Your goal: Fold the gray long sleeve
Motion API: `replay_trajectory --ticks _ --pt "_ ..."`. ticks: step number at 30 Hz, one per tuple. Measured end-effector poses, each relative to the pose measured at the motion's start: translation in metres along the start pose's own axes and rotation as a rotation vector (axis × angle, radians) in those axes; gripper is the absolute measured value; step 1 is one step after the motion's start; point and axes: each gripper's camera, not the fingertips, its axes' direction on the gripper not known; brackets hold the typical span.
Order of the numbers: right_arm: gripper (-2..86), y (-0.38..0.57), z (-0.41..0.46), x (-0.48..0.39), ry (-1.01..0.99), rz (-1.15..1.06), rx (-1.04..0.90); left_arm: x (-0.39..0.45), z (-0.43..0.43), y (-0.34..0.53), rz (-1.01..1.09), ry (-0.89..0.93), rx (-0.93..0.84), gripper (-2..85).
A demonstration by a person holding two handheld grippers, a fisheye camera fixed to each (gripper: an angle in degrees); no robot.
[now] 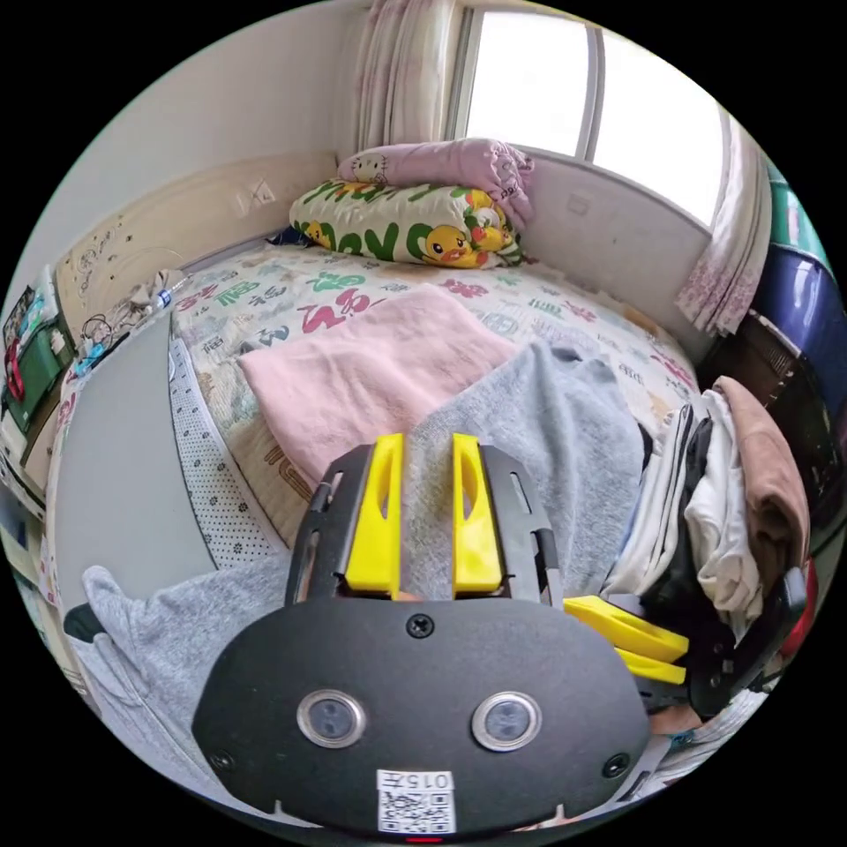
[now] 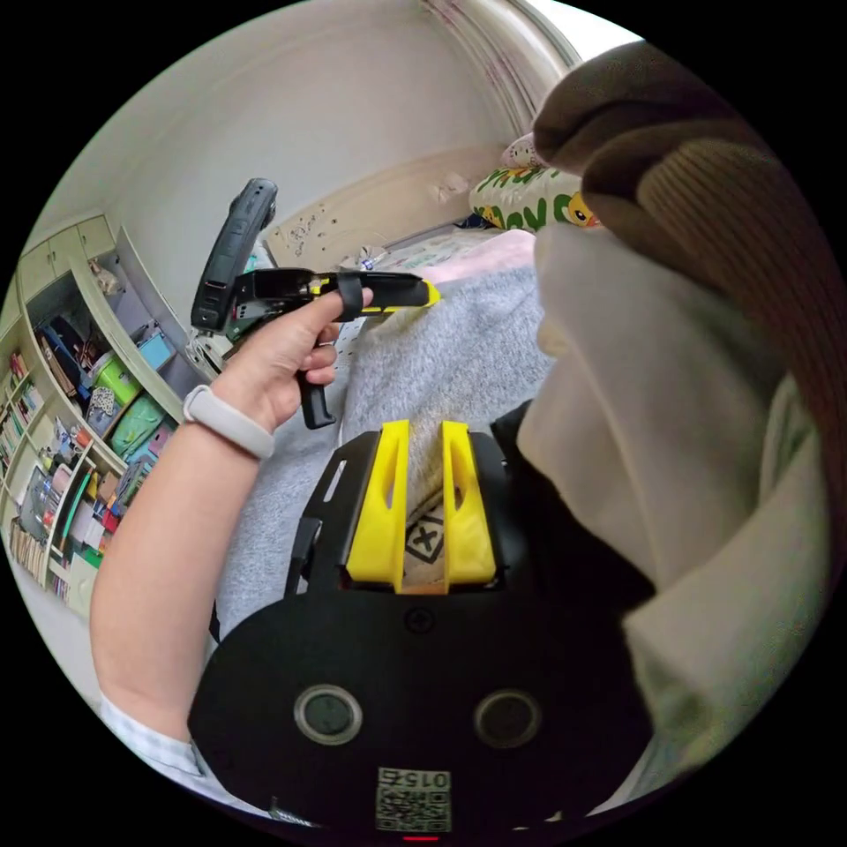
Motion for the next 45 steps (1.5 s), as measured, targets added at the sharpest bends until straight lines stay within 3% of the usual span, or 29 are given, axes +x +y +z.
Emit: replay_trajectory --ticks 7,13,17,20,23,26,28,31,35,39,45 --pt "0.1 0.013 -0.015 -0.012 -0.072 -0.044 0.064 -0.011 -0.097 0.087 0.051 0.081 0.155 1.0" --pt "-0.4 0.032 -0.038 -0.031 -0.205 -0.134 0.084 -0.033 -0.145 0.215 0.12 0.003 0.129 0.6" --pt "-0.6 0.045 -0.043 -0.072 -0.272 -0.387 0.011 -0.078 -0.12 0.296 0.052 0.03 0.19 0.5" --pt "-0.5 0.058 -0.03 -0.108 -0.313 -0.601 -0.108 -0.108 -0.086 0.314 -0.003 0.063 0.061 0.5" --pt "-0.4 0.078 -0.021 -0.137 -0.277 -0.786 -0.175 -0.135 -0.092 0.329 -0.052 0.173 0.107 0.5" --pt "0.2 0.085 -0.019 -0.146 -0.249 -0.83 -0.174 -0.148 -0.092 0.338 -0.008 0.121 0.034 0.5" --pt "1.6 0.081 -0.024 -0.14 -0.238 -0.797 -0.119 -0.155 -0.088 0.343 0.017 0.134 -0.023 0.5" --pt "6.1 0.066 -0.047 -0.115 -0.156 -0.626 0.11 -0.17 -0.075 0.355 0.019 0.185 -0.077 0.6" --pt "8.5 0.03 -0.07 -0.096 0.228 -0.251 0.35 -0.172 -0.055 0.365 0.039 0.181 -0.134 0.6" --pt "12.1 -0.035 -0.052 -0.095 0.332 -0.114 0.293 -0.159 -0.043 0.367 0.072 0.136 -0.175 0.6" --pt "13.1 -0.124 0.023 0.001 0.555 0.373 -0.044 -0.146 -0.043 0.367 0.101 0.088 -0.2 0.7"
